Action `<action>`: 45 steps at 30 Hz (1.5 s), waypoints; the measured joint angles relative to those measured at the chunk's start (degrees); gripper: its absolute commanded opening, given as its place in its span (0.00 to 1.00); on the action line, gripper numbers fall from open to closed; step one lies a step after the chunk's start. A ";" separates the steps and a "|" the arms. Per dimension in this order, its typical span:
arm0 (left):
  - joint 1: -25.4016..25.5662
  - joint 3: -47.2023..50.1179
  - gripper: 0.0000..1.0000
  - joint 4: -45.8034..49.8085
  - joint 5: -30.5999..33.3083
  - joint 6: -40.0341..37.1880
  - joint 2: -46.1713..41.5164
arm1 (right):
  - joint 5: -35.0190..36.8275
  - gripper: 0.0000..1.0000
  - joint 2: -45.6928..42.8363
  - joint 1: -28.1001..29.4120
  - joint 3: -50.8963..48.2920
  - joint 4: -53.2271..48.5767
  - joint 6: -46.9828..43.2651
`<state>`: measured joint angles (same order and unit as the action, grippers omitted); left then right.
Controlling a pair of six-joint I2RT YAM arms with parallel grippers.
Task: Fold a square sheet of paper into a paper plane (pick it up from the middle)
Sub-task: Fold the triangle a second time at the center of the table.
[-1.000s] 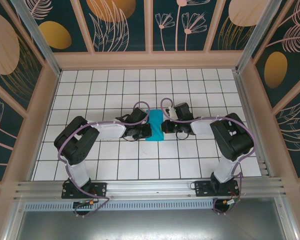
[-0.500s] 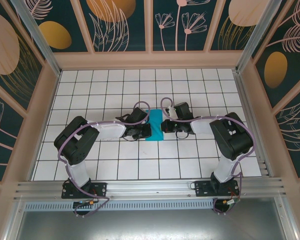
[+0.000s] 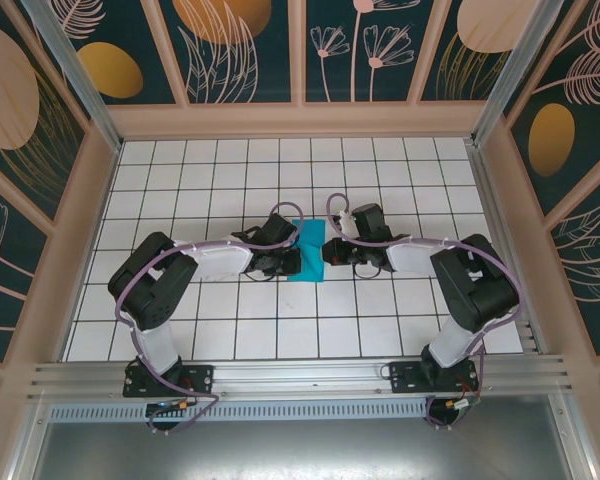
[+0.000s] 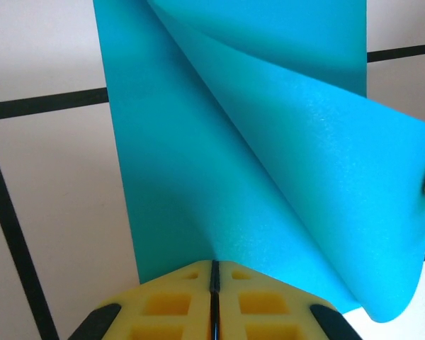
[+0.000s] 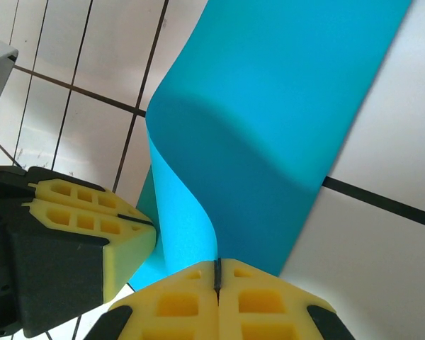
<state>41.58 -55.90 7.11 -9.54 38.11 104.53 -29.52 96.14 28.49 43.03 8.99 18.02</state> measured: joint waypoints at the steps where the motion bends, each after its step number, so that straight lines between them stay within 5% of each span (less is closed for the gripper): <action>1: 0.02 -0.02 0.10 0.04 0.00 -0.20 0.00 | -0.02 0.03 0.35 0.00 0.31 -0.07 -0.11; 17: 0.02 -0.17 0.16 0.70 1.09 -1.25 -0.11 | -0.57 0.03 5.92 0.00 4.92 -1.99 -2.69; 21: 0.00 0.22 0.29 1.97 2.89 -0.26 -1.79 | -0.87 0.03 5.53 0.00 4.39 -1.62 -2.38; 25: -0.35 1.99 0.58 2.23 4.52 3.98 -6.32 | -1.68 0.03 2.10 0.22 1.14 -0.85 -0.92; 34: -2.32 4.42 0.85 -6.73 3.37 18.71 -12.61 | -2.08 0.03 -4.42 1.33 -2.51 2.64 1.42; 45: -5.16 7.17 0.77 -19.15 -4.37 35.01 -7.48 | -1.64 0.05 -5.22 5.07 -2.69 4.87 1.77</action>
<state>36.42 -48.73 -12.03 -13.91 73.12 97.06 -31.16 90.91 33.56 40.34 13.87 19.79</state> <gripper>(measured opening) 0.804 0.068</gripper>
